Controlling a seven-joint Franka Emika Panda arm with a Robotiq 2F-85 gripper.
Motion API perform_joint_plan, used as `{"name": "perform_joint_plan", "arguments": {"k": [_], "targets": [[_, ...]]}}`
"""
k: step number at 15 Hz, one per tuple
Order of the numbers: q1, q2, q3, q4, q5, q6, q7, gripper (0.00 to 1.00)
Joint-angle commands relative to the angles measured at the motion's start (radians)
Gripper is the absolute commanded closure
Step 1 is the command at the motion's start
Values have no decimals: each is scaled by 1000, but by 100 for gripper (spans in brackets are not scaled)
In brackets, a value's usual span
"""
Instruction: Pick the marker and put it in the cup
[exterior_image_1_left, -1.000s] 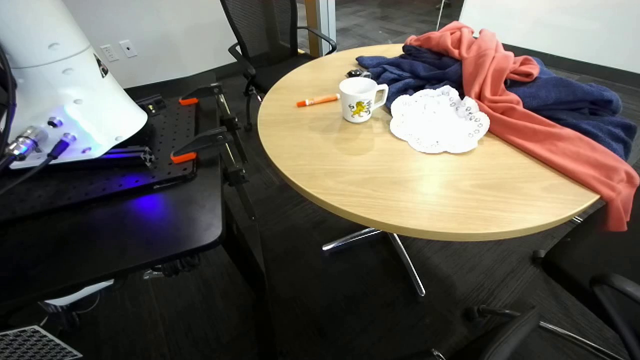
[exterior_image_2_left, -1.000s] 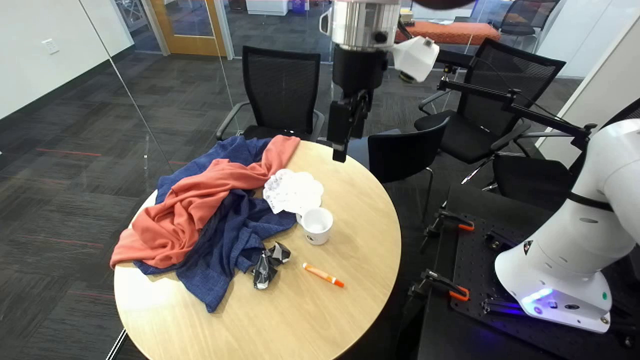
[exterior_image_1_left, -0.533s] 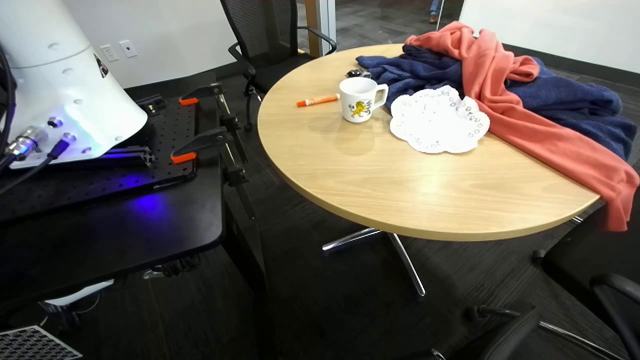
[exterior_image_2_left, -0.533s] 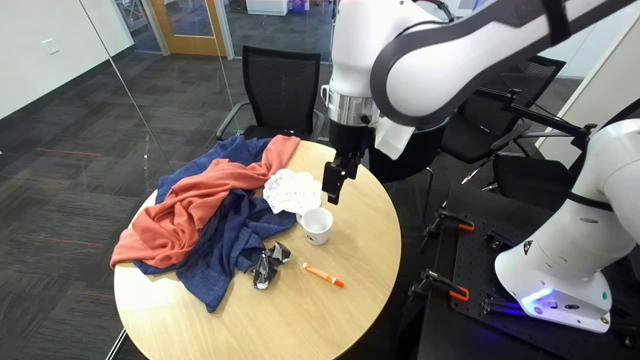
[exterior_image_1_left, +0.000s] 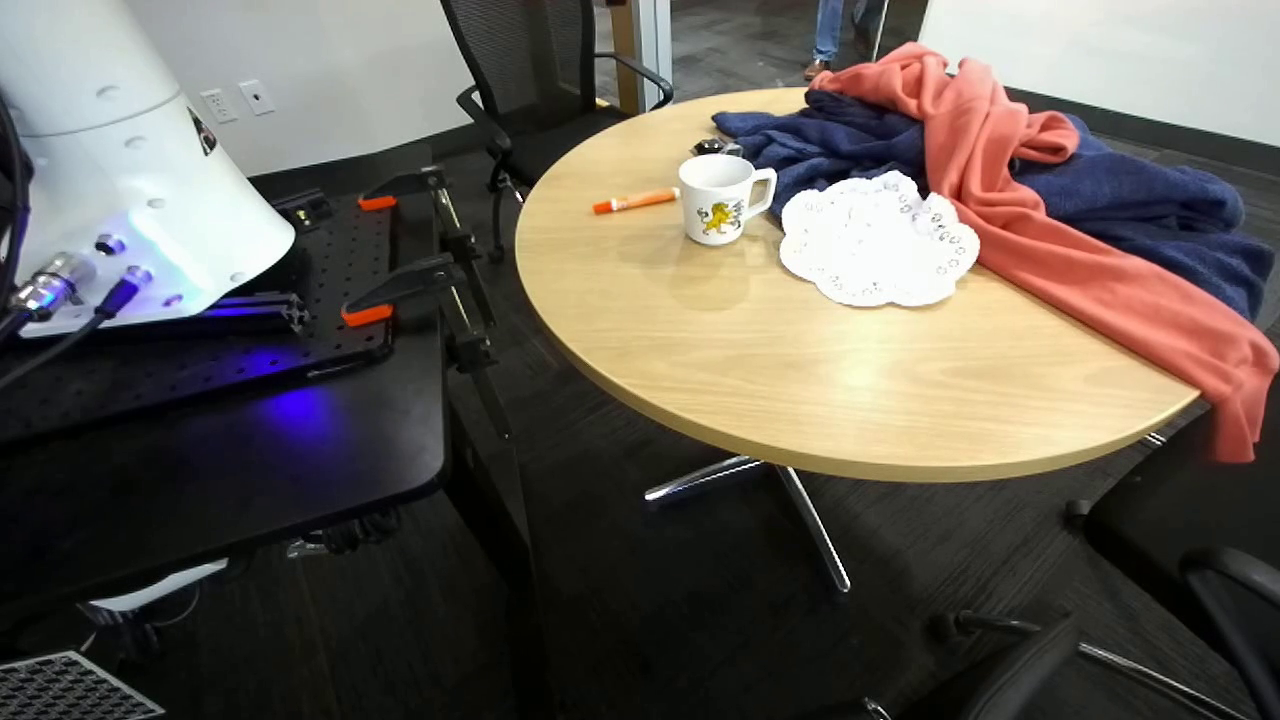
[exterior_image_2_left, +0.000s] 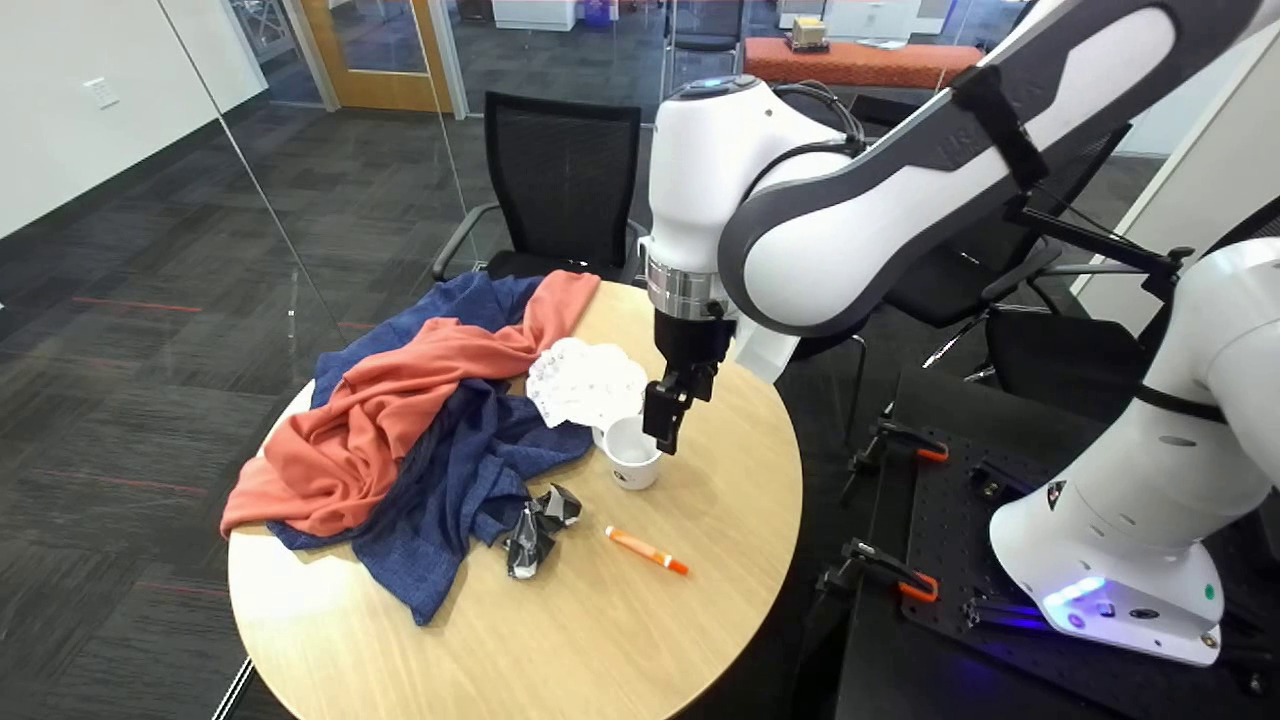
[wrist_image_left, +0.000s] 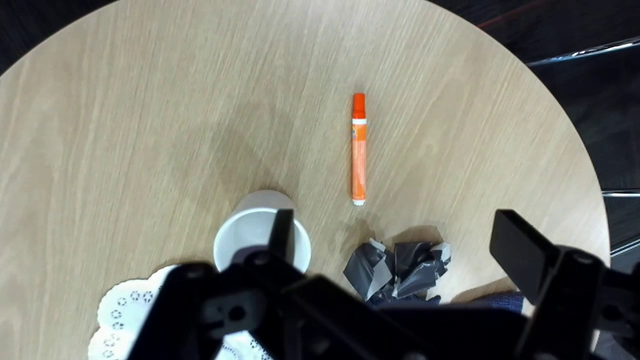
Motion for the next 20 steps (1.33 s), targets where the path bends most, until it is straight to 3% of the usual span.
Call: {"name": "perform_joint_plan", "arguments": {"k": [1, 6, 15, 20], "targets": [[-1, 0, 1, 1, 0, -2, 0, 0], [7, 78, 12, -1, -56, 73, 29, 0], [30, 321, 34, 2, -22, 303, 0, 0], [67, 449, 10, 34, -62, 418, 44, 0]]}}
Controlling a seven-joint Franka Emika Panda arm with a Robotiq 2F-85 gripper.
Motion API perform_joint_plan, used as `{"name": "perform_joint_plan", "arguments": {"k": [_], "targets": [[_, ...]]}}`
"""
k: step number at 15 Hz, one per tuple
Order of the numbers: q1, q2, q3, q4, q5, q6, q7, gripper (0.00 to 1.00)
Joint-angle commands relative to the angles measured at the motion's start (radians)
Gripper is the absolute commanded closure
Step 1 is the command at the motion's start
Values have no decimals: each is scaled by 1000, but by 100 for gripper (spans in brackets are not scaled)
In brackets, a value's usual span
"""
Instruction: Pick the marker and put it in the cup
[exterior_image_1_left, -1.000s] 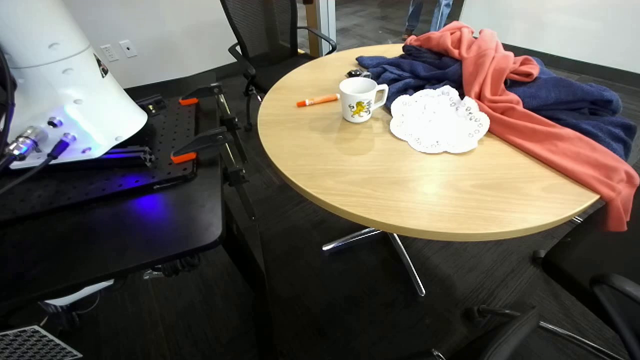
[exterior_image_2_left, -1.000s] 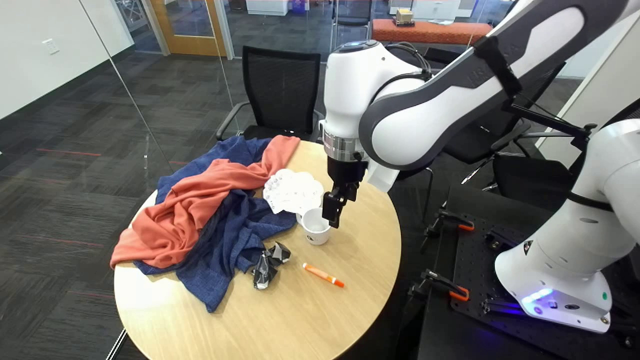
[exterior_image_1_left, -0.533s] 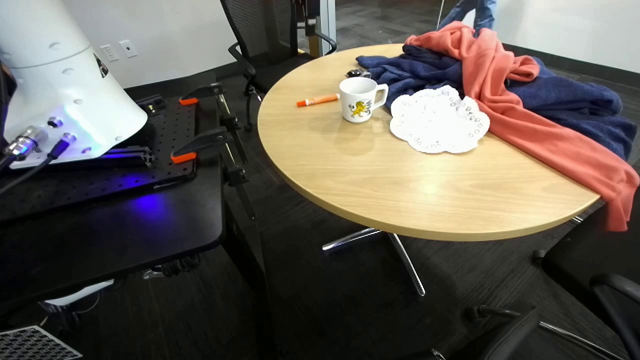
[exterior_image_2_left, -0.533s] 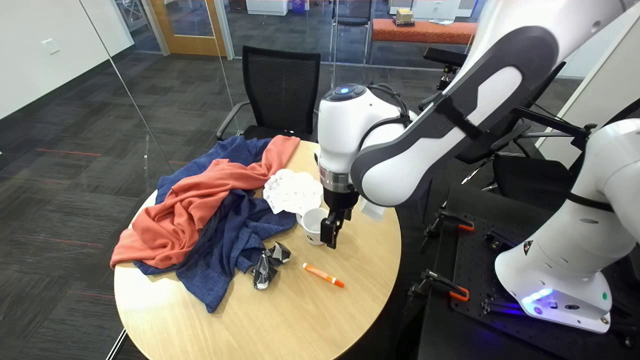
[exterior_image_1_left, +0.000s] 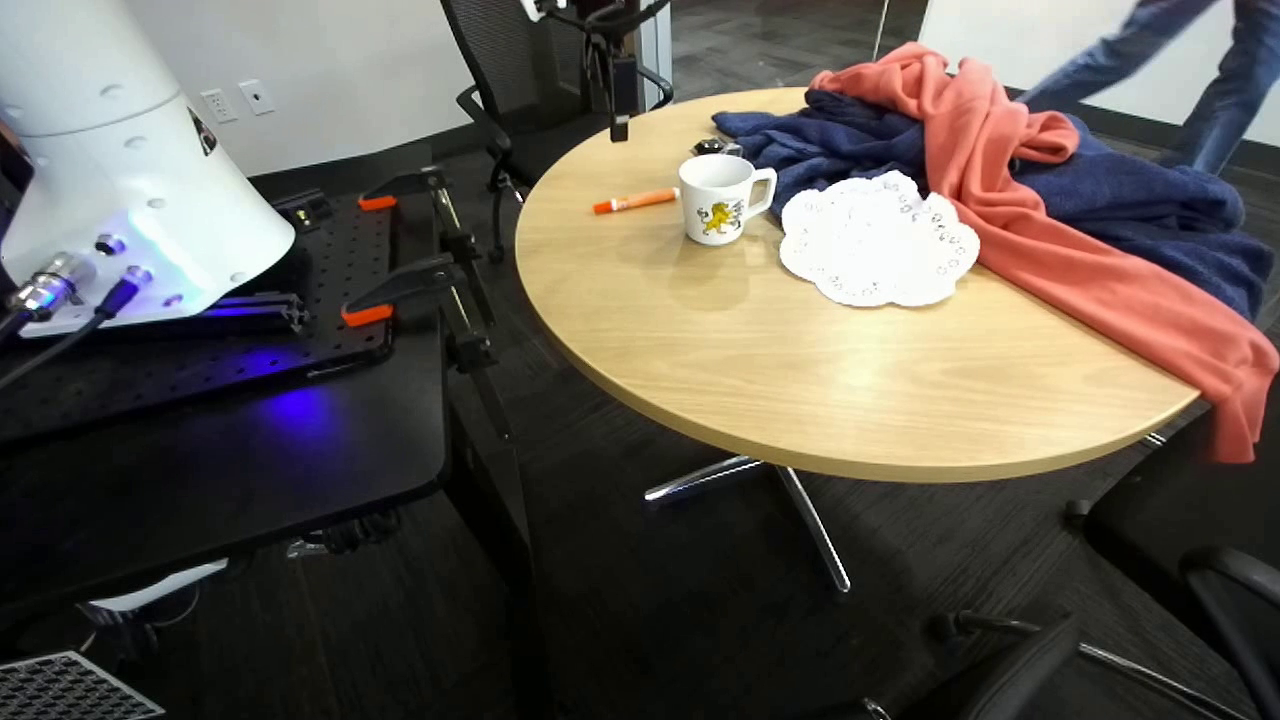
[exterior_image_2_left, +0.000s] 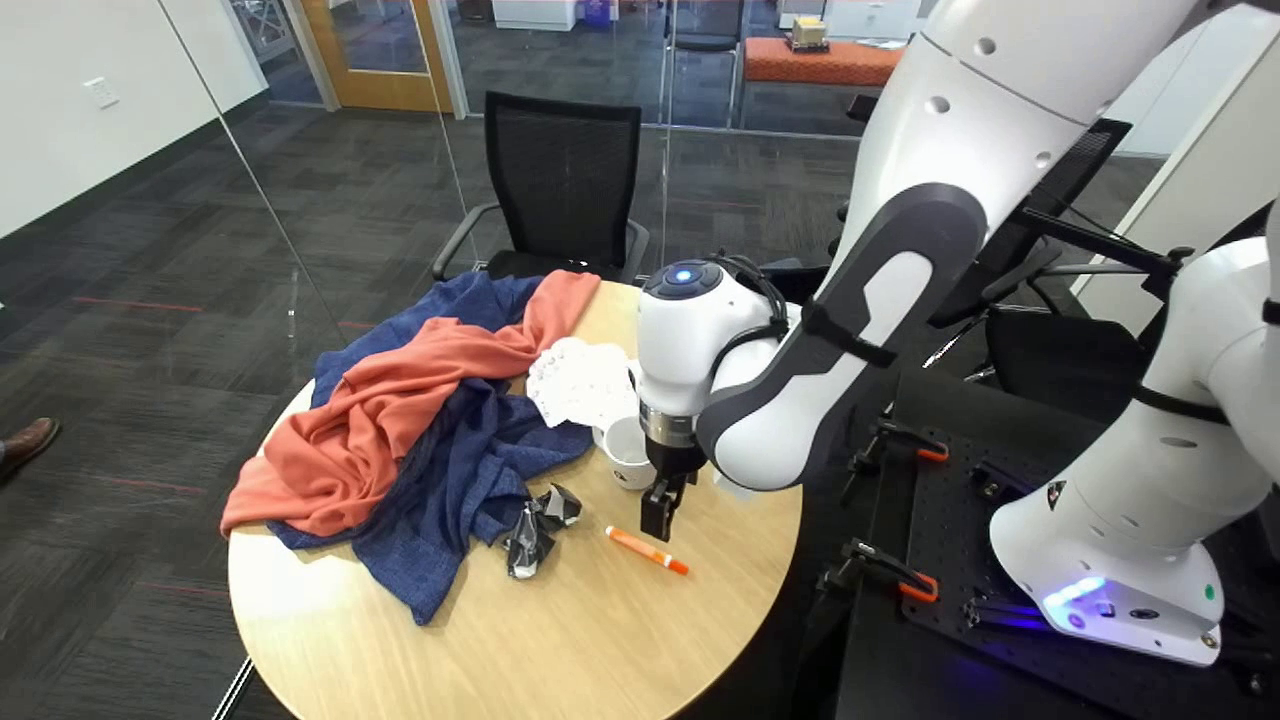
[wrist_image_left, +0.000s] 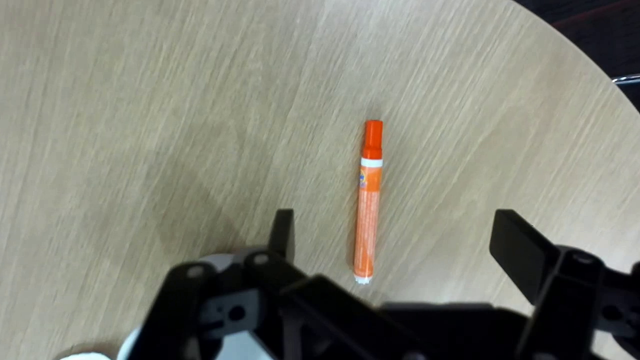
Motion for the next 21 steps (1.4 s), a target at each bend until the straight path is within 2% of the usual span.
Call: {"name": "perform_joint_plan", "arguments": {"k": [1, 5, 10, 14, 21], "targets": [[42, 90, -27, 42, -35, 66, 61, 0], [125, 182, -92, 100, -77, 104, 145, 0], [216, 276, -164, 201, -101, 94, 226, 0], [226, 330, -177, 271, -92, 86, 230, 0], [190, 395, -167, 347, -76, 66, 208, 0]]}}
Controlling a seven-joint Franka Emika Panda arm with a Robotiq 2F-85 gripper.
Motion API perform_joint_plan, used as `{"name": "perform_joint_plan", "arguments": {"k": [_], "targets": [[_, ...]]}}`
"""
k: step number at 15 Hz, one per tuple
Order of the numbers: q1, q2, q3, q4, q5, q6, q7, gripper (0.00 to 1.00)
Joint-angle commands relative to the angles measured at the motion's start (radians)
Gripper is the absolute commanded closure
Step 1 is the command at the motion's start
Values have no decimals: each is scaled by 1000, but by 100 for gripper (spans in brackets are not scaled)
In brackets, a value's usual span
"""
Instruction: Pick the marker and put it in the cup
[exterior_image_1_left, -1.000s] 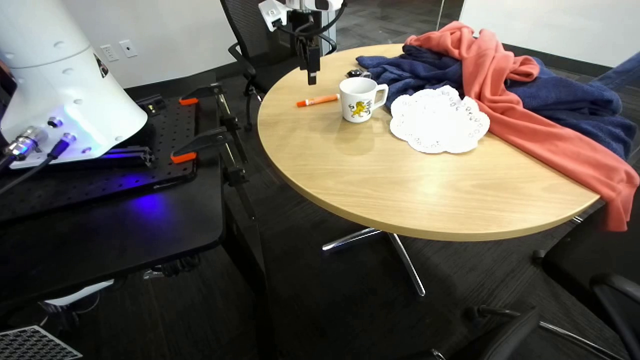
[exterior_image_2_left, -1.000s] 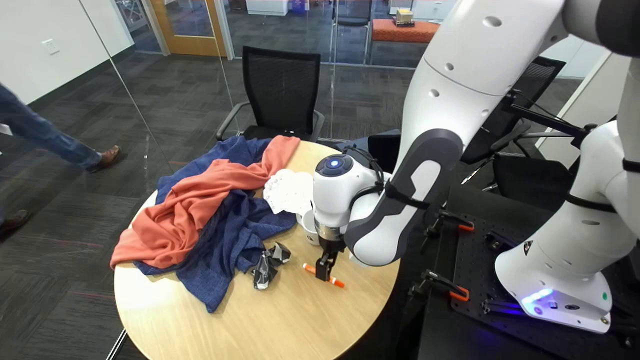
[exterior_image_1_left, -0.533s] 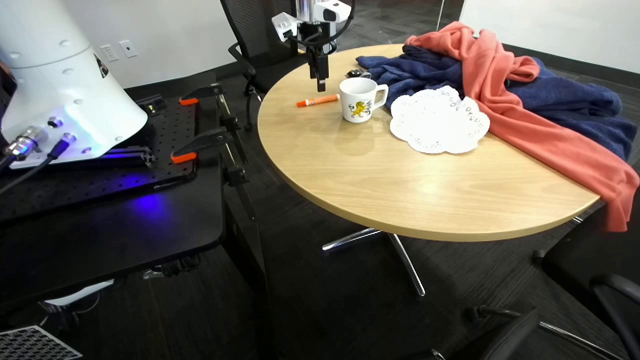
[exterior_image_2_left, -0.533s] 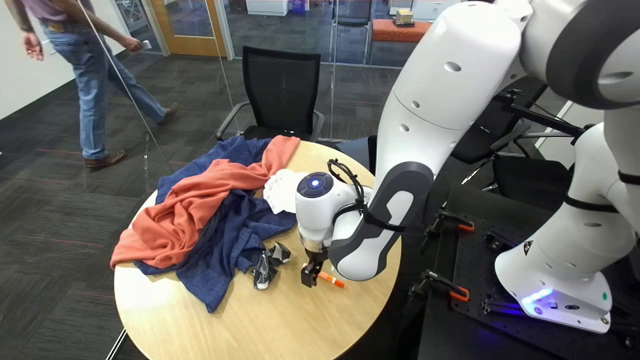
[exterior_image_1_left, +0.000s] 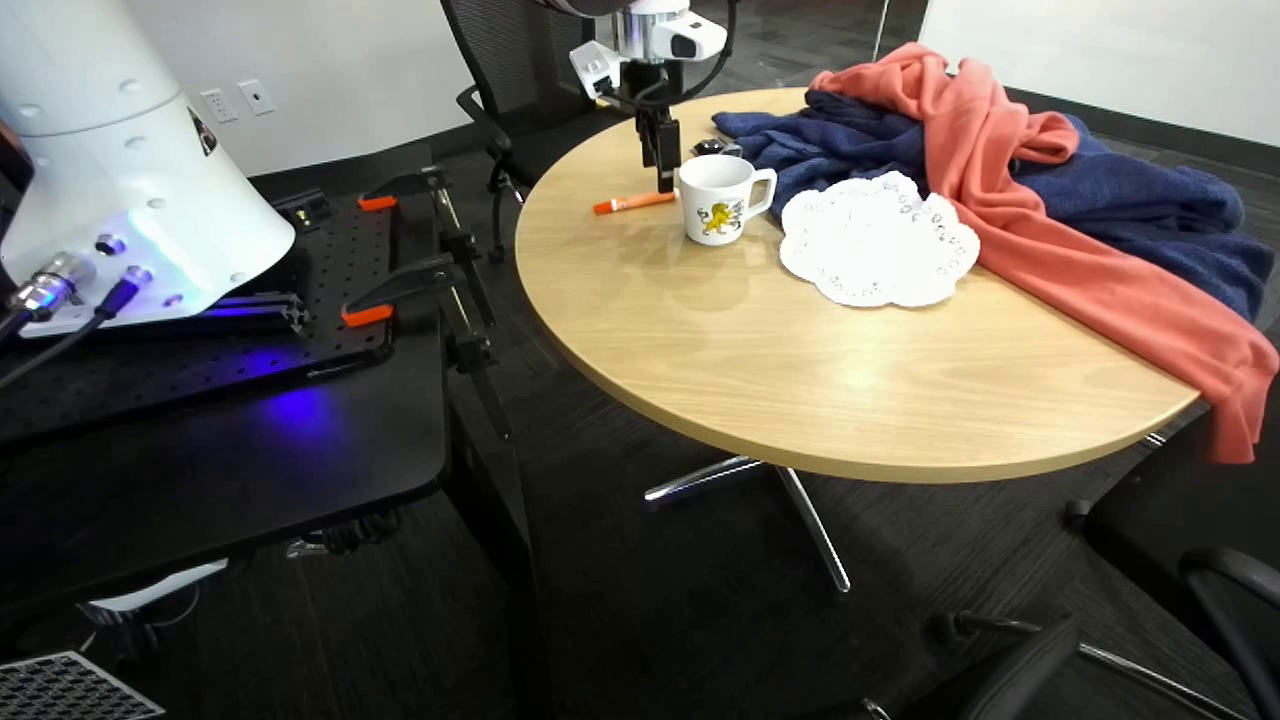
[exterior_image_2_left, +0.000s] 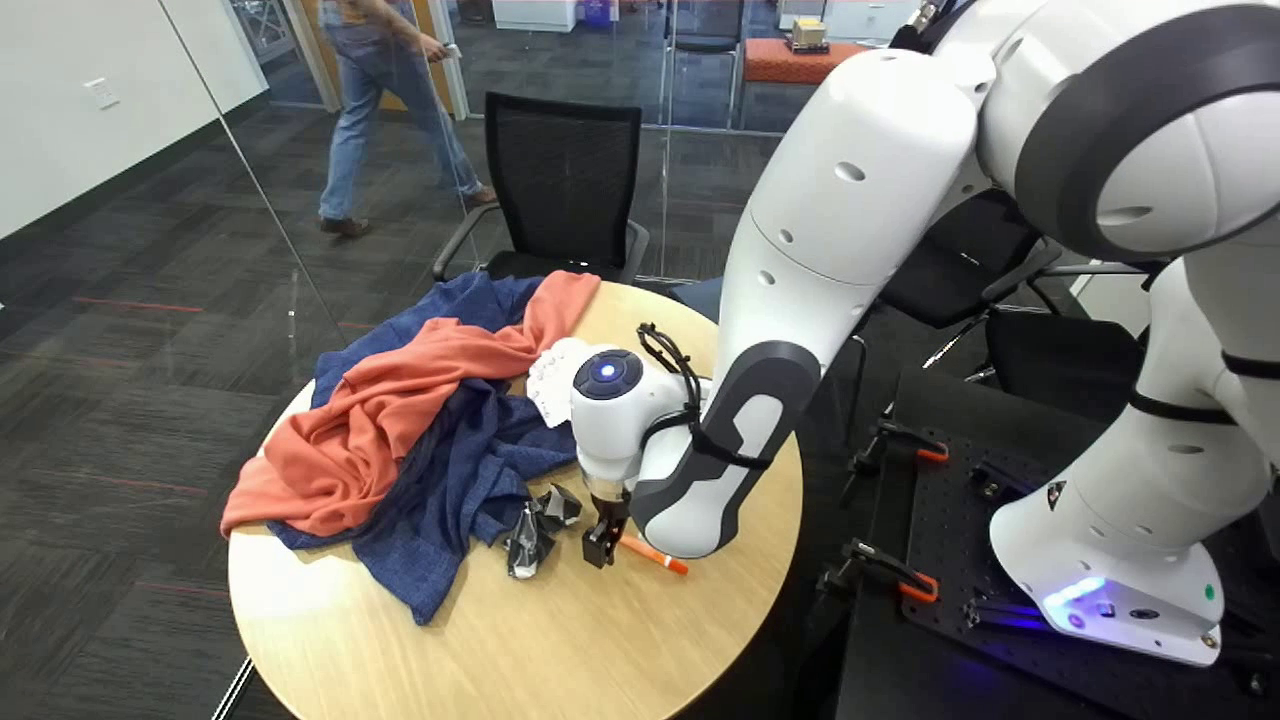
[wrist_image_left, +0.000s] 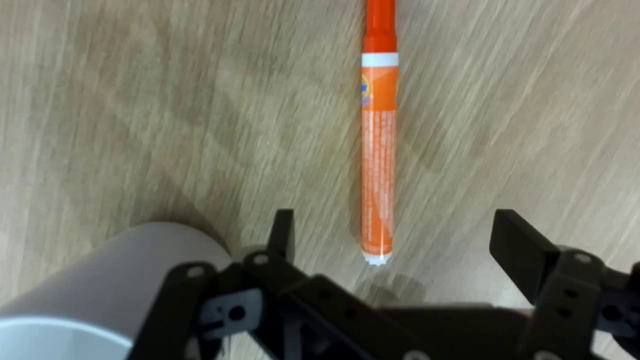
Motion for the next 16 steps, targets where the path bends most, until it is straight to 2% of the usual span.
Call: {"name": "perform_joint_plan", "arguments": {"k": [1, 2, 3, 12, 13, 16], "targets": [[-17, 32, 4, 44, 5, -21, 9, 0], [-18, 38, 2, 48, 5, -22, 11, 12], [-20, 43, 2, 53, 5, -21, 10, 28], [-21, 35, 5, 54, 8, -36, 13, 97], [-19, 23, 8, 46, 7, -39, 11, 100], [9, -52, 0, 10, 5, -67, 34, 95]]}}
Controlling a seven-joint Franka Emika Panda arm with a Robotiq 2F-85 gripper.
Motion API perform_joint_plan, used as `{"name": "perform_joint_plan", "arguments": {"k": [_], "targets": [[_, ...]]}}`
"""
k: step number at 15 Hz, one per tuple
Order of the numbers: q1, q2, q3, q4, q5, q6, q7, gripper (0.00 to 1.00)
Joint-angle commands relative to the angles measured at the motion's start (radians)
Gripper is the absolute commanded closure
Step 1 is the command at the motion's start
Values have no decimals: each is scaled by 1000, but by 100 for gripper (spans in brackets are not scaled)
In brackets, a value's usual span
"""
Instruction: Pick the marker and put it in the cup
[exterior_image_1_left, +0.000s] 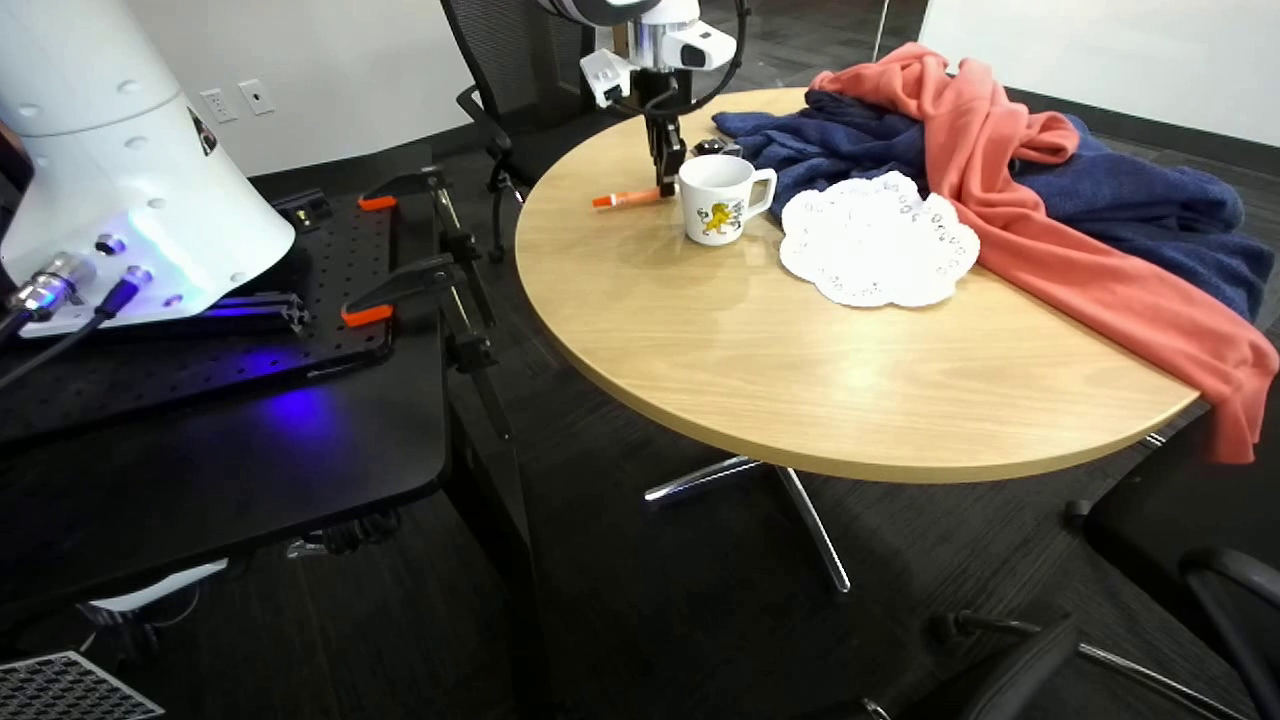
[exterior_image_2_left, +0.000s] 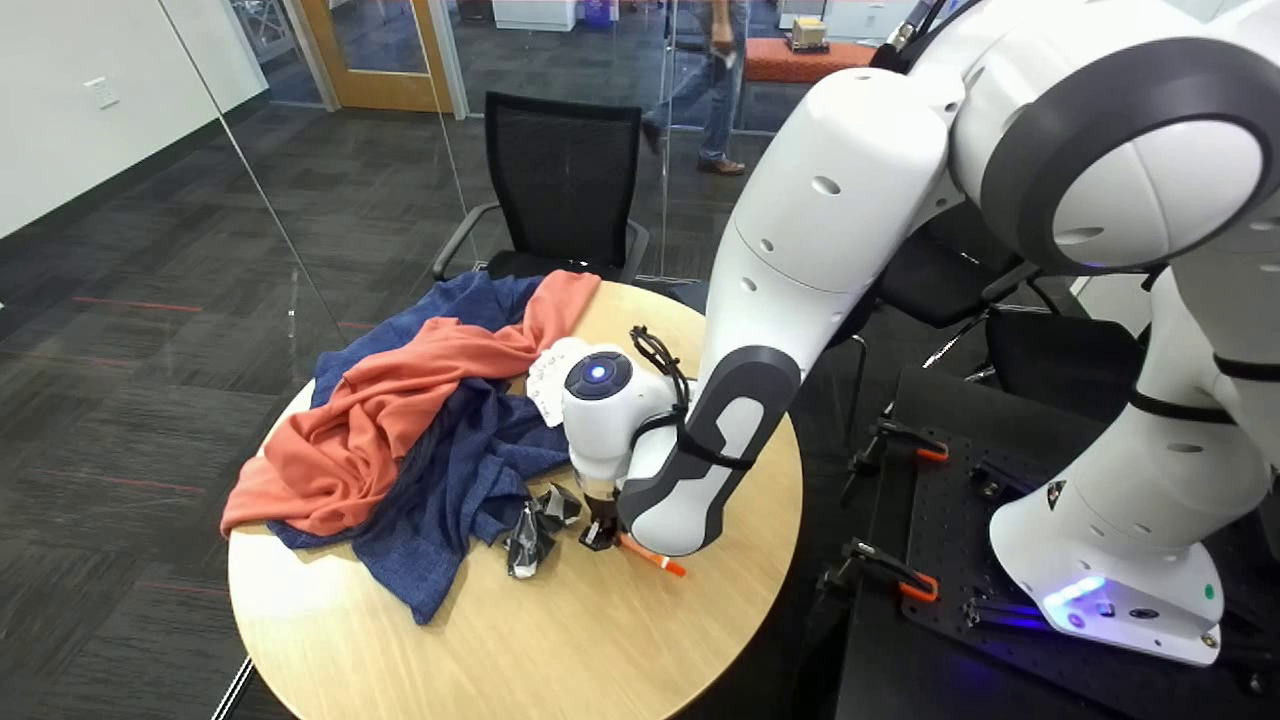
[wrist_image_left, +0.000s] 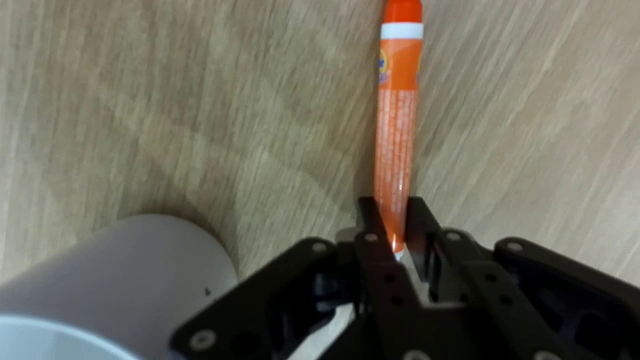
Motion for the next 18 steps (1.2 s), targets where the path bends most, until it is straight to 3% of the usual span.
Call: {"name": "perform_joint_plan", "arguments": {"k": [1, 7, 12, 14, 15, 18], "targets": [[35, -121, -8, -51, -1, -66, 40, 95], [73, -339, -28, -97, -53, -180, 97, 95], [16, -477, 18, -90, -99, -329, 94, 95], [-30, -513, 68, -87, -53, -384, 17, 95], [-20, -454, 59, -55, -91, -340, 76, 82], [-44, -486, 85, -59, -84, -370, 58, 82]]}}
